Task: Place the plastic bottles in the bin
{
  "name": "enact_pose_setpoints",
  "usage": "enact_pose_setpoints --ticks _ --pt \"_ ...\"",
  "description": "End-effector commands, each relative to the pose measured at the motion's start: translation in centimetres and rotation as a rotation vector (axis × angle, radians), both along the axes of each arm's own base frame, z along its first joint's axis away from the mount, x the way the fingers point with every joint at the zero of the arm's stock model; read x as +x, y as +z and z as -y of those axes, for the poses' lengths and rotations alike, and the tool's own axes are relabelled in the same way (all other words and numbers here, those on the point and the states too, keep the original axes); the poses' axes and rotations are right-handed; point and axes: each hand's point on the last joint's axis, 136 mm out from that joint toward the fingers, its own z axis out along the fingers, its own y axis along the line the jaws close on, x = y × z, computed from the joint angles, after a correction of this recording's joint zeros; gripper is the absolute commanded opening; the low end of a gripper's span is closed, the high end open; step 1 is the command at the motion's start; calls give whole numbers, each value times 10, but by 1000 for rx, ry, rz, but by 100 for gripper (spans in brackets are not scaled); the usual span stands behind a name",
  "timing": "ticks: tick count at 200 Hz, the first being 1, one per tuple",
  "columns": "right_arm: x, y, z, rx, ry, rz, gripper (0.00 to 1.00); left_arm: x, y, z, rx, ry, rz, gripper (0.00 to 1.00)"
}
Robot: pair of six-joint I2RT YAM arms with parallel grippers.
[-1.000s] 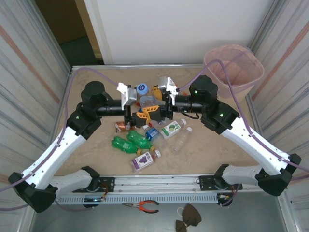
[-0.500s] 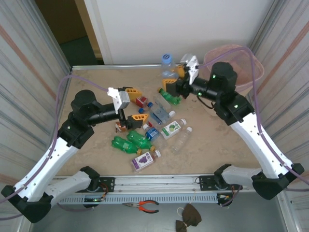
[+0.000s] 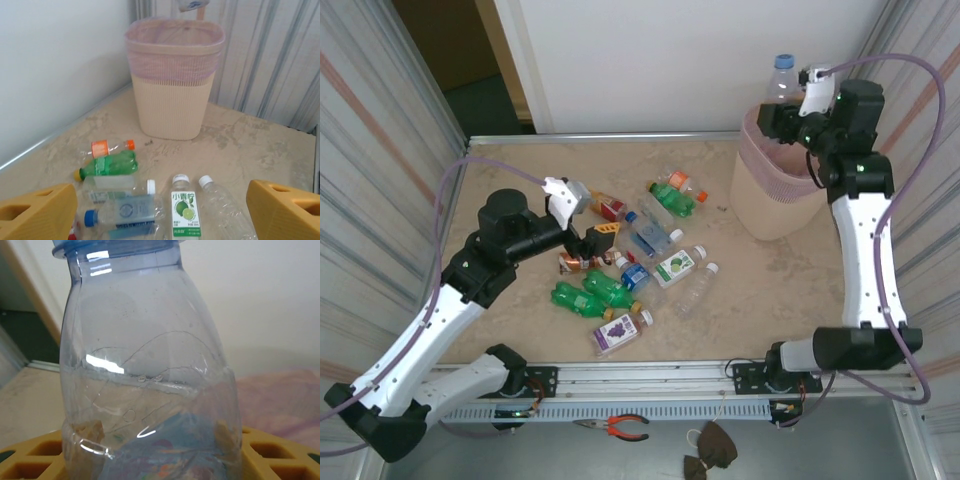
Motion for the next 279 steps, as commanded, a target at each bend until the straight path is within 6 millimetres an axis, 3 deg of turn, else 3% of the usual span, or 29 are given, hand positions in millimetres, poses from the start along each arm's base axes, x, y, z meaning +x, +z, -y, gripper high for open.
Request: enact_pose_setpoints --ticks 1,60,118,182,212,279 --pt "9 -32 22 -48 -38 -147 57 8 -12 -8 4 68 -78 87" --pt "30 -103 59 -246 7 -433 55 6 -27 0 -9 35 -144 86" --pt "36 -178 69 -321 98 -667 55 0 -53 0 24 22 -220 86" --pt "40 -257 49 -318 258 -857 58 0 -66 4 -8 16 -277 85" --pt "42 -294 49 -355 278 -946 59 4 -69 6 -14 24 -301 83" --pt "50 -349 47 -321 305 -1047 61 6 -76 5 3 39 -317 83"
